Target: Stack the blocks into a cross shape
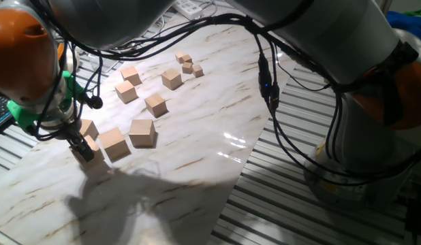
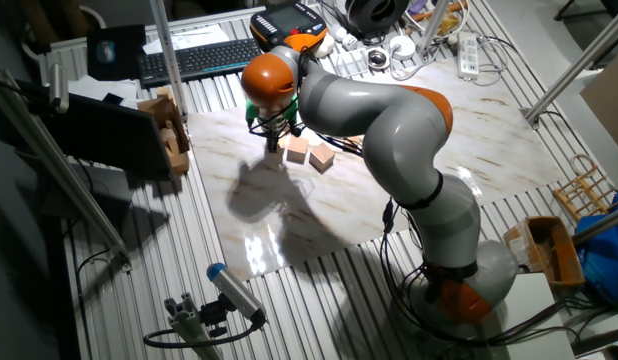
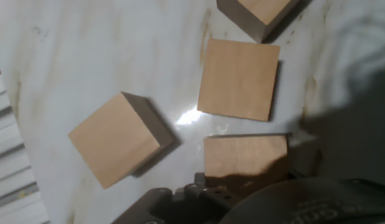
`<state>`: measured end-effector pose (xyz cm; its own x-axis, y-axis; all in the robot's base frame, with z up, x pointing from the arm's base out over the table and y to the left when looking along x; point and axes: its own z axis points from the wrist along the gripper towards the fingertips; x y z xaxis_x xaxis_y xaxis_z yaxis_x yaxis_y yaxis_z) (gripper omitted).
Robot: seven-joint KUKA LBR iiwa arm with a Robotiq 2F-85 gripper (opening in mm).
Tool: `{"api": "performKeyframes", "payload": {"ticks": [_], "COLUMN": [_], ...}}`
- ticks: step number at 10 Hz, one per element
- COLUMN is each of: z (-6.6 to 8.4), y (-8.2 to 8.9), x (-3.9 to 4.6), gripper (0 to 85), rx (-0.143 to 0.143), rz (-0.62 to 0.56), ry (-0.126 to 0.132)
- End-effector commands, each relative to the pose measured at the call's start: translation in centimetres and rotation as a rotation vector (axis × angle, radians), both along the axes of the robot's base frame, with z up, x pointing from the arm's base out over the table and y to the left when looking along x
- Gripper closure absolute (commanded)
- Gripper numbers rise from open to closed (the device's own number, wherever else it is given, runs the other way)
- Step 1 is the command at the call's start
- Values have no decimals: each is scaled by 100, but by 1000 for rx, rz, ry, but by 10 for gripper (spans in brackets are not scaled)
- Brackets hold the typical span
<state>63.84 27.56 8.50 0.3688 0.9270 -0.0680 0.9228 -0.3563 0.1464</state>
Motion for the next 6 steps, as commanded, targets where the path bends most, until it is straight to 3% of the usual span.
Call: {"api": "performKeyframes", "payload": {"ticks": [1, 3, 6], "z": [-9, -38, -98], "y": [-14, -32, -43], "x": [-2, -6, -6], "gripper": [850, 850, 850], "rx": [0, -4, -10], "rz": [1, 5, -9], "ry": [7, 32, 35]}}
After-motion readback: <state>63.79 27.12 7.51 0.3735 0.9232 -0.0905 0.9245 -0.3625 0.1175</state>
